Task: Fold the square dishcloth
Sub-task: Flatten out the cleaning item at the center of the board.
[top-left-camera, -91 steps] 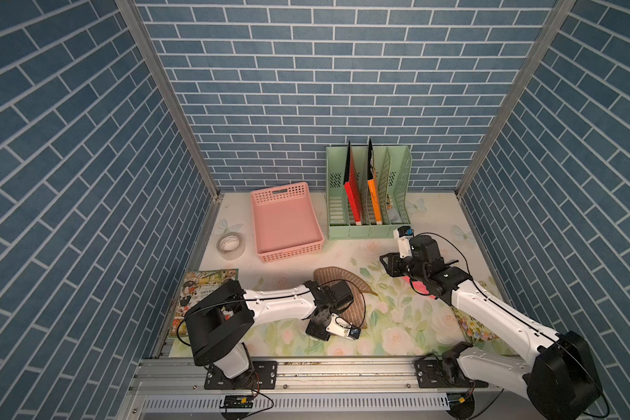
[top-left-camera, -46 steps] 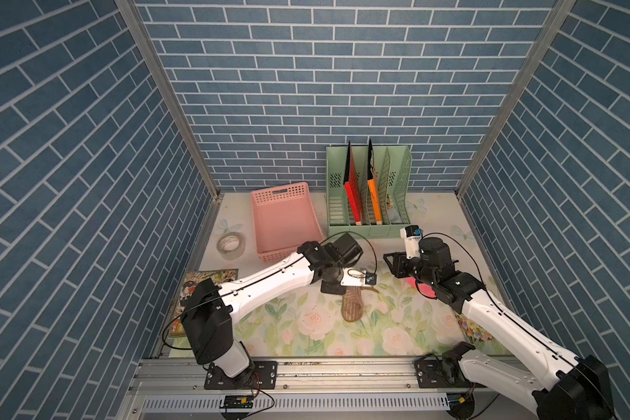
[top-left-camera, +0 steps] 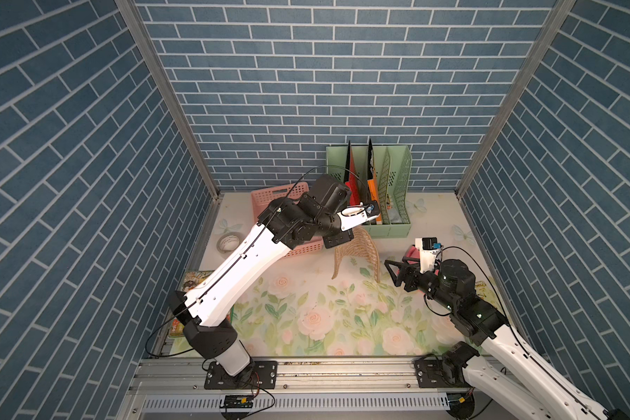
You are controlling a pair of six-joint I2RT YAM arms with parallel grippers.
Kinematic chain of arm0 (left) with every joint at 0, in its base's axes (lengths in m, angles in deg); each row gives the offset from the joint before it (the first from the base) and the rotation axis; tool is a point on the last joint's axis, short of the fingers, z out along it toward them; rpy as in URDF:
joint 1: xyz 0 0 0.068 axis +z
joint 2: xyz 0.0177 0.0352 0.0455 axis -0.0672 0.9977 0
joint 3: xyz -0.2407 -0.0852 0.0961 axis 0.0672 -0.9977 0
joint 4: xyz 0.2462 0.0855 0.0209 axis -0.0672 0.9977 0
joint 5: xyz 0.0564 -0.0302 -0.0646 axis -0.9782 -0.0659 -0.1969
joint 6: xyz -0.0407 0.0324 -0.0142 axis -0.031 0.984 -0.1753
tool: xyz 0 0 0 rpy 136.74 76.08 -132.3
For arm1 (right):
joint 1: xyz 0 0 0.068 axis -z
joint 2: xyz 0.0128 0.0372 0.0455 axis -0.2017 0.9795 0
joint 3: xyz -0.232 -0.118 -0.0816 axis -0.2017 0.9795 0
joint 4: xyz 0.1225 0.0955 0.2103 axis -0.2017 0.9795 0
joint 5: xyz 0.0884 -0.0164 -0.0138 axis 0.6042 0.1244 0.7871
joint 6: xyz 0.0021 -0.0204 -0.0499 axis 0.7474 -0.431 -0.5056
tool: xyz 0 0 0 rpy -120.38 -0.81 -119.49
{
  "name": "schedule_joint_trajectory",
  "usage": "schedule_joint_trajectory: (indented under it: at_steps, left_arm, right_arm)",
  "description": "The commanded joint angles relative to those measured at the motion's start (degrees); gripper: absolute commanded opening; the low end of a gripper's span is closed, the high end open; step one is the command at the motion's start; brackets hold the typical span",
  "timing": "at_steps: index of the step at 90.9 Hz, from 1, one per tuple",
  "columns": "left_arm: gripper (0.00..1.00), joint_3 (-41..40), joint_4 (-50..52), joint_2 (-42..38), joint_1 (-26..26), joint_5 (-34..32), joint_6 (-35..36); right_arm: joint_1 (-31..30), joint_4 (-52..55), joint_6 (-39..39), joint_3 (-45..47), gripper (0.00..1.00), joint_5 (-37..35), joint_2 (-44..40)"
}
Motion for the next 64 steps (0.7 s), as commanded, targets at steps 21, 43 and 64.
schedule_joint_trajectory:
  at_steps: [21, 43, 64]
  left_arm:
    - [0.00, -0.8, 4.1, -0.2, 0.2, -3.1, -2.3]
    - [0.00, -3.9, 2.8, -1.3, 0.3, -4.5, -2.7]
    - [0.00, -5.6, 2.8, -2.0, 1.0, -4.0, -2.2]
  right_arm:
    - [-5.2, -7.8, -6.9, 1.4, 0.88, 5.5, 0.2]
    - [-19.6, -12.0, -10.4, -0.3, 0.85, -5.0, 11.2]
    - [-23.7, -11.5, -8.2, -3.3, 0.59, -19.6, 22.7]
